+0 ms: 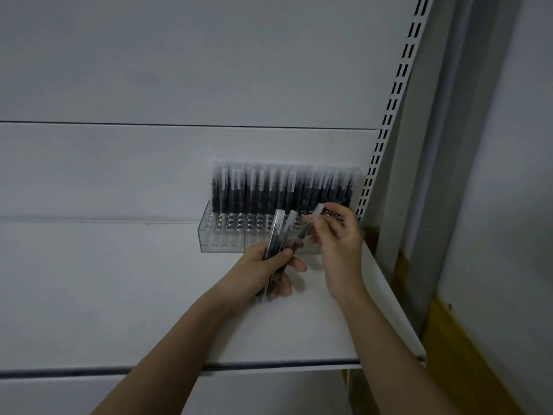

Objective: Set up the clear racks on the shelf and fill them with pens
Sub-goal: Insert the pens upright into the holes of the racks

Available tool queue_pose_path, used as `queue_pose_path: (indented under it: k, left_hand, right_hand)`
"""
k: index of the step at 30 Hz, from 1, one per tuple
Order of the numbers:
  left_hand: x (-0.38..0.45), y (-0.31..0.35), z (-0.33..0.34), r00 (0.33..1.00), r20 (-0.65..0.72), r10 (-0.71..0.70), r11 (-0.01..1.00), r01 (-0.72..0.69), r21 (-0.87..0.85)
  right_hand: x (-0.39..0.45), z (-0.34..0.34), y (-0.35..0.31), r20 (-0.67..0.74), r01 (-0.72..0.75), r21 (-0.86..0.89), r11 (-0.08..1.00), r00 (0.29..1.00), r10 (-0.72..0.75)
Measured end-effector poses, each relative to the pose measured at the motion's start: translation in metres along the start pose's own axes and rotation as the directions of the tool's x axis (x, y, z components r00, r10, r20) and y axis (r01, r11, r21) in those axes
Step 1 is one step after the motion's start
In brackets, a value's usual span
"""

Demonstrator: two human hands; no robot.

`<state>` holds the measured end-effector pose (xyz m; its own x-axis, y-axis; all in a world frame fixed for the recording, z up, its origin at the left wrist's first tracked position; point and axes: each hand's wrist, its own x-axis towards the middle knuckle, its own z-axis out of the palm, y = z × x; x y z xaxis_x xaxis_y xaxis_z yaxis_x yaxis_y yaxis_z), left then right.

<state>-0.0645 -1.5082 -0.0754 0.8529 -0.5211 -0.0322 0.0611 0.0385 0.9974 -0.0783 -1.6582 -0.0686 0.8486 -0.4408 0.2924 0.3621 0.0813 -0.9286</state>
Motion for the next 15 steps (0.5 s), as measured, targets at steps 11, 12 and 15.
queue_pose_path:
  k: [11, 12, 15]
  left_hand:
    - [0.004, -0.002, -0.001, 1.000, -0.026, 0.015, 0.999, -0.016, -0.036]
    - [0.004, -0.002, -0.001, 0.999, -0.035, 0.011, 0.999, -0.013, -0.042]
    - [0.003, 0.000, -0.001, 0.998, -0.059, 0.006, 0.999, -0.009, -0.053]
  right_hand:
    - [0.003, 0.000, -0.005, -0.005, 0.009, 0.016, 1.000, 1.000, -0.009]
    - [0.008, 0.000, -0.008, -0.023, 0.017, 0.022, 1.000, 1.000, -0.017]
    - [0.026, -0.002, -0.022, -0.066, 0.074, 0.037, 0.997, 0.995, -0.072]
